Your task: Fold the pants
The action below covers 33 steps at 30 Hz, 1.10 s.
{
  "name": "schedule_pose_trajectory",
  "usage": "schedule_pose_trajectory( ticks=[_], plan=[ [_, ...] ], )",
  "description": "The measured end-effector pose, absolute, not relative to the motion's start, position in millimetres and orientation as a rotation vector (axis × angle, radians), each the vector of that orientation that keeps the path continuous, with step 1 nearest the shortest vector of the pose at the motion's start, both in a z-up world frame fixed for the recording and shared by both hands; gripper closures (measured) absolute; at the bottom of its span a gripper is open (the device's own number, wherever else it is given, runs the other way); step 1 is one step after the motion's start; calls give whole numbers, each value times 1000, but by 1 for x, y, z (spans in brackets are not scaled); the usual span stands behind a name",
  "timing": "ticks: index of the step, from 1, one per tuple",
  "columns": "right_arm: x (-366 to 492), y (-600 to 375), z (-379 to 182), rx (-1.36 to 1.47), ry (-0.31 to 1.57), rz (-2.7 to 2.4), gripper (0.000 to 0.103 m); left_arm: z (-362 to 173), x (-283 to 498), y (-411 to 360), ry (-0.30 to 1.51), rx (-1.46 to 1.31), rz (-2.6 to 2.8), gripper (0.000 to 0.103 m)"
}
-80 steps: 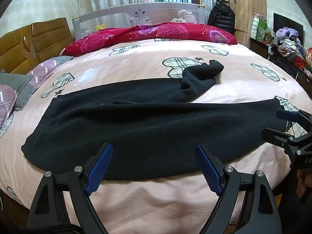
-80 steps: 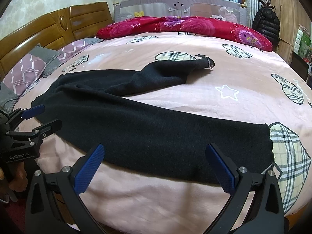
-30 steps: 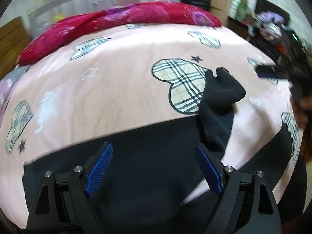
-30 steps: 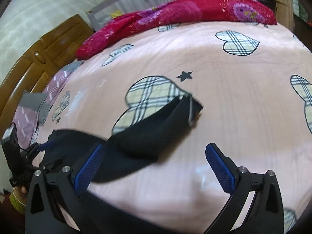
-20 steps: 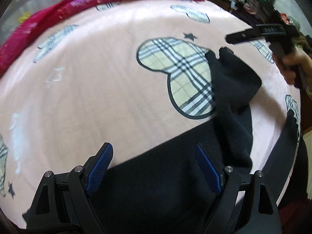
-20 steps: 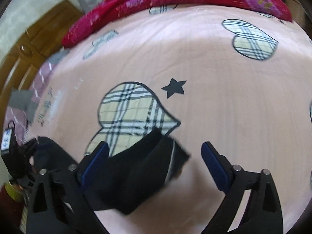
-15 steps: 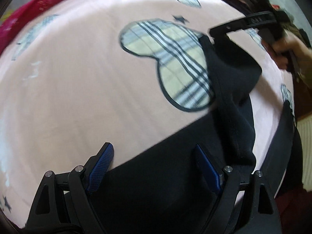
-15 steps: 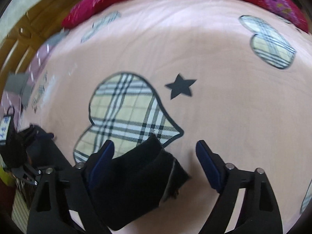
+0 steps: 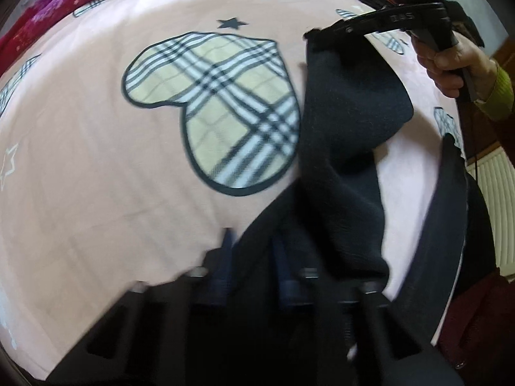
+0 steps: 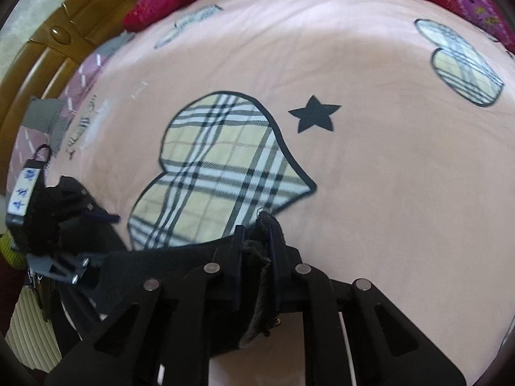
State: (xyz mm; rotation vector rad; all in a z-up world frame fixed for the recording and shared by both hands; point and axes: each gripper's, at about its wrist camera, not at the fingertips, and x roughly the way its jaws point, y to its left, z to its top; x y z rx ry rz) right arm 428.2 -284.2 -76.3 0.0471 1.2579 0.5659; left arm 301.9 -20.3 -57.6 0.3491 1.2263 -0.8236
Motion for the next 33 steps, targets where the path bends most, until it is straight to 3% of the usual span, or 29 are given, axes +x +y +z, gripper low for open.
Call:
schedule_pose_trajectory(
  ticks=[4,9,11,14,24,26,27,28,29,33],
  plan=[
    [400,-317,-47,109,1146,585,88,-53,295,-25,1190,394,-795,97],
    [359,-360,-14,195,972,587,90,-31,277,-20,1150,352,-763,98],
    [343,-378,-6,227,921,594,97,-21,268,-17,1135,348,-751,98],
    [321,-399,0,230,863,595,99,-9,252,-9,1126,323,-743,98],
    [287,-417,-24,336,982,551,98,5,199,-12,1119,294,-711,98],
    [293,-404,-21,311,1001,508,88,2,199,-11,1132,277,-701,98],
    [299,-394,-22,284,1019,487,63,1,200,-10,1138,267,-695,98],
    [310,-382,-21,267,1031,455,27,1,200,-10,1139,264,-690,98],
    [315,-377,-22,258,1034,433,12,2,199,-11,1133,268,-686,98],
    [353,-348,-22,169,1065,364,12,1,199,-12,1122,278,-679,97]
  ],
)
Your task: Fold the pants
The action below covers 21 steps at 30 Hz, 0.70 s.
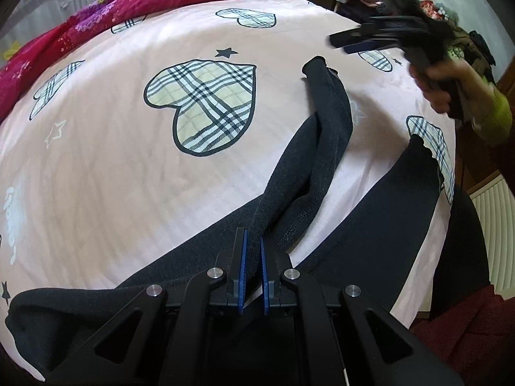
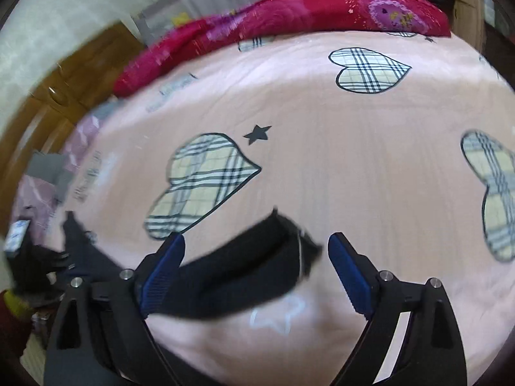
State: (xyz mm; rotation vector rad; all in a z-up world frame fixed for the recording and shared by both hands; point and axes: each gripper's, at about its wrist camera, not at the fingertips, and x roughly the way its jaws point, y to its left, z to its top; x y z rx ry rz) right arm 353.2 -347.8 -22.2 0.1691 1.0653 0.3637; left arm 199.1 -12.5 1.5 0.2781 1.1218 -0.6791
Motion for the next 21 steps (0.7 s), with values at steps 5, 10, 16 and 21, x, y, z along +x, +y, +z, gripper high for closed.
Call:
schedule_pose_trajectory(
  ticks=[5,10,16,21],
  plan=[
    [392,-318,-59,69,1285,278,66,1,200,-10,1120,262,-670,97],
    [369,-330,-48,97,1251,322,96,9,190,-3,1096,234,-666,97],
    [267,-390,-10,205,1007,429,96,13,149,14,1076,176,-658,97],
    [207,-426,-62,303,1076,374,93,-6,116,23,1109,143,-637,97]
  ],
)
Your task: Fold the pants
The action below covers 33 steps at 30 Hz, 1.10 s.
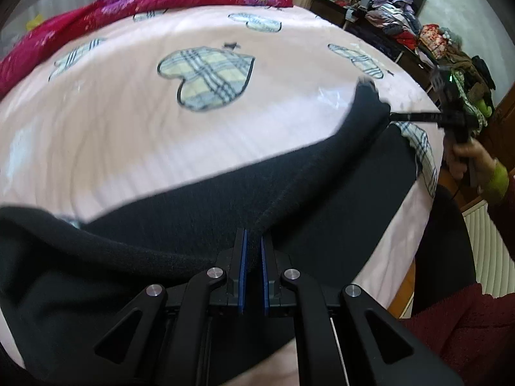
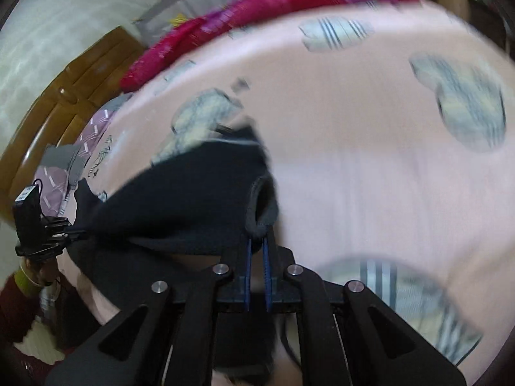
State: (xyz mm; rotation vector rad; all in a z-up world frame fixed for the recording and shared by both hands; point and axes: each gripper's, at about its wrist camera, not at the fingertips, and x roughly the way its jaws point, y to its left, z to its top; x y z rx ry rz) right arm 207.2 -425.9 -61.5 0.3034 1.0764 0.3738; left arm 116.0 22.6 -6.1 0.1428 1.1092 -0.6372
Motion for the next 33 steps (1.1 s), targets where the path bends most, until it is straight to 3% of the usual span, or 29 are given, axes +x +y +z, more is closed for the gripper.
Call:
schedule_pose_trajectory(
  ticks=[4,6,7,8,10,14,16,23,24,25,26,27,28,29,33],
  plan=[
    [187,-437,-85,328,1125,245,92,-13,104,26,1122,119,-601,95],
    [186,-440,-76,372,1086,262,86,-11,102,30,1124,84,-578,89],
    [188,-438,-72,378,1077,278,71,-11,102,32,1131,66,-562,86],
    [193,-433,-67,385,1071,304,45,-10,103,35,1146,33,-543,83],
    [201,-425,-57,385,1047,332,27,-10,107,43,1186,-50,-522,67],
    [239,-406,-48,371,1089,386,27,-5,117,62,1235,-205,-469,56],
    [257,-402,-54,329,1155,390,27,-5,127,71,1268,-281,-455,43],
    [308,-383,-82,245,1320,524,27,-24,182,113,1364,-723,-319,39],
    [310,-378,-84,225,1334,538,28,-24,187,113,1368,-721,-294,39],
    [310,-374,-87,199,1345,545,38,-26,192,112,1379,-705,-269,41],
    [309,-369,-88,162,1347,554,66,-29,197,109,1397,-682,-248,44],
    [309,-365,-89,142,1349,563,80,-32,201,104,1407,-642,-223,62],
    [310,-363,-89,126,1347,564,94,-33,202,103,1408,-612,-211,95],
    [309,-363,-87,102,1329,552,99,-34,202,100,1414,-580,-202,97],
    [299,-377,-60,89,1194,554,99,-22,187,107,1313,-598,-226,97]
  ],
)
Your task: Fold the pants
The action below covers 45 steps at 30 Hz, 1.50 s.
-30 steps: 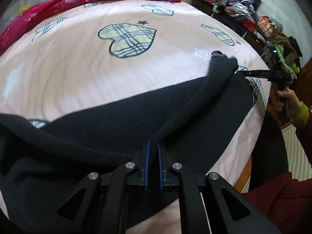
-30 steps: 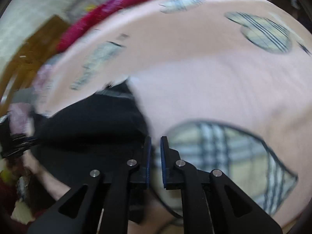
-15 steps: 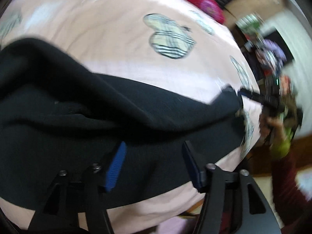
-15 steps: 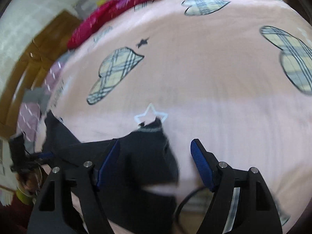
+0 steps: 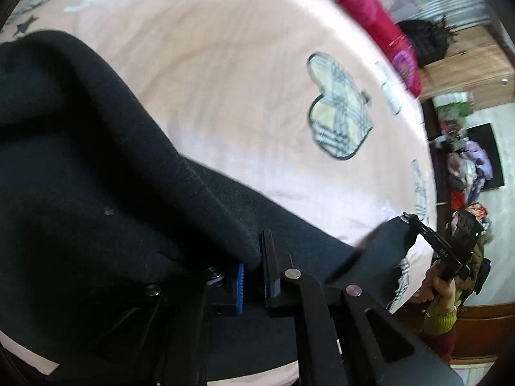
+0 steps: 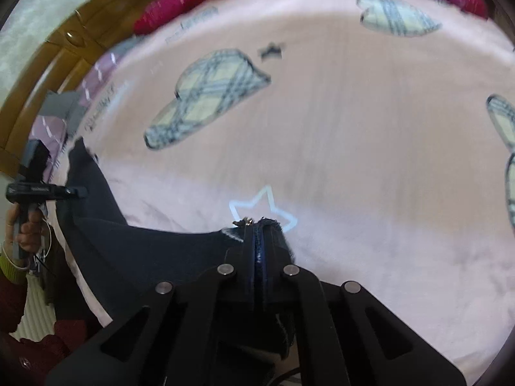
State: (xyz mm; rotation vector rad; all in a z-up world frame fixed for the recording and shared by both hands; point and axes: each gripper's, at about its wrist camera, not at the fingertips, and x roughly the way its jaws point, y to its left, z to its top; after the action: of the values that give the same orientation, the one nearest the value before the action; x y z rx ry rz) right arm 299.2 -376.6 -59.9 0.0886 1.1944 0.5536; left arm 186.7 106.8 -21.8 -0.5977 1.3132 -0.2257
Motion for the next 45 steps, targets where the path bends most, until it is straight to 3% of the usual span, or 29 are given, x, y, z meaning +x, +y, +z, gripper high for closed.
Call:
schedule_pose_trajectory(
  ticks=[8,20,30,35,37,40,45],
  plan=[
    [250,-400,-3,108,905,710,100,6,116,116,1167,-591,-282,98],
    [155,-417,-43,27,934,725,100,-30,68,106,1120,-649,-278,98],
    [137,-413,-65,-51,994,639,100,-42,55,96,1150,-562,-285,94],
    [132,-417,-68,-35,1032,557,98,-43,47,97,1155,-583,-265,82],
    [129,-429,-62,31,1026,523,98,-40,46,103,1154,-594,-247,63],
    [121,-441,-44,105,976,479,98,-31,35,123,1124,-606,-203,52],
    [114,-416,-18,163,907,523,91,-18,26,160,1072,-670,-115,42]
  ],
)
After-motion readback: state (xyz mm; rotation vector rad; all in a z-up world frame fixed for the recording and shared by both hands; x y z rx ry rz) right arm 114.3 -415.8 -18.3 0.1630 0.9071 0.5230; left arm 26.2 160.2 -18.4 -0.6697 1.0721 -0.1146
